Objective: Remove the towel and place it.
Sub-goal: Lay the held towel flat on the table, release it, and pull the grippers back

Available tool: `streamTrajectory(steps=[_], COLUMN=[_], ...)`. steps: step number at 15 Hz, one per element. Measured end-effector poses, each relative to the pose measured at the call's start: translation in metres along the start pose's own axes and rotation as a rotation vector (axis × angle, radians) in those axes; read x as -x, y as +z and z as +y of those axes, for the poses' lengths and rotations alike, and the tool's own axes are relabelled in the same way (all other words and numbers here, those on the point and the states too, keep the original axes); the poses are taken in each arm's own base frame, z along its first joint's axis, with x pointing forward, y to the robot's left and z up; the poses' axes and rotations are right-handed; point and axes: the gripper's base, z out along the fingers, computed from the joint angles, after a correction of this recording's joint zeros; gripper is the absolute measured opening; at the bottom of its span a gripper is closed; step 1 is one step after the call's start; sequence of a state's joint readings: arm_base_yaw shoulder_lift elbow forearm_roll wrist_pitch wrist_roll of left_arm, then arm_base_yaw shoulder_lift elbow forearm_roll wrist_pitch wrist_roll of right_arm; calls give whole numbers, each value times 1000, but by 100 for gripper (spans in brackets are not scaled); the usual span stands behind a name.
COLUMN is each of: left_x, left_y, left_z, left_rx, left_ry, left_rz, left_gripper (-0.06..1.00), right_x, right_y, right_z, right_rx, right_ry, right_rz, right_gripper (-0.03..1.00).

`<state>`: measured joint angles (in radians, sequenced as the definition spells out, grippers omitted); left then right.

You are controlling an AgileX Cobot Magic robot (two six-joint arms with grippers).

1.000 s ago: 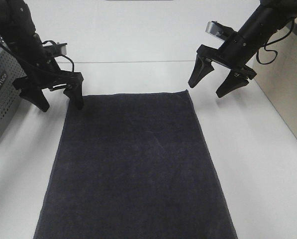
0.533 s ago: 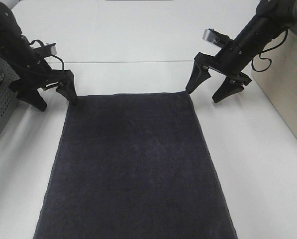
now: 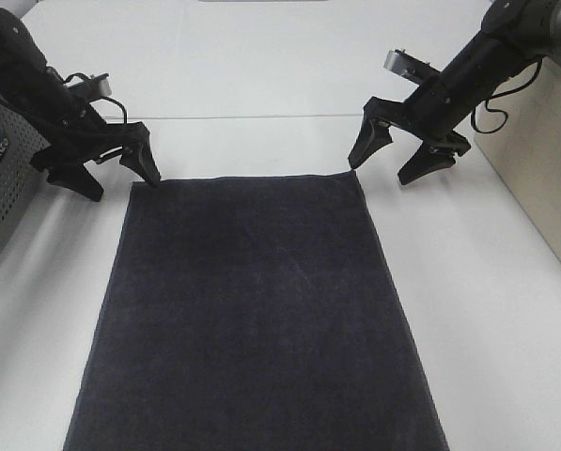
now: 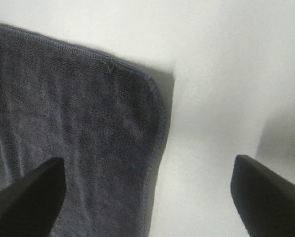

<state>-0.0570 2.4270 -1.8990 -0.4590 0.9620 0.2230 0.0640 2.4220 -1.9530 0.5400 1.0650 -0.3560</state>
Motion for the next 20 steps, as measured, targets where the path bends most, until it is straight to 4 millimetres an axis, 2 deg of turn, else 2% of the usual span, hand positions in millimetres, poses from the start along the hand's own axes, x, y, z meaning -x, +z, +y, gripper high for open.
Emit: streamTrajectory(steps=[4, 15, 18, 20], left_x=[0, 0, -2, -5], left_y=[0, 1, 8, 17], left_z=[0, -1, -18, -43], left_rx=[-1, -1, -7, -14], left_ry=[-1, 2, 35, 69], left_rz=[-1, 0, 10, 7], left_gripper=[88, 88, 85, 83], right_x=[-2, 0, 0, 1], right_y=[15, 23, 29, 41], right_z=[-8, -10, -1, 22], right_rx=[2, 26, 22, 15], right_ry=[15, 35, 16, -31], right_rz=[29, 16, 30, 42], right_gripper=[88, 88, 86, 85])
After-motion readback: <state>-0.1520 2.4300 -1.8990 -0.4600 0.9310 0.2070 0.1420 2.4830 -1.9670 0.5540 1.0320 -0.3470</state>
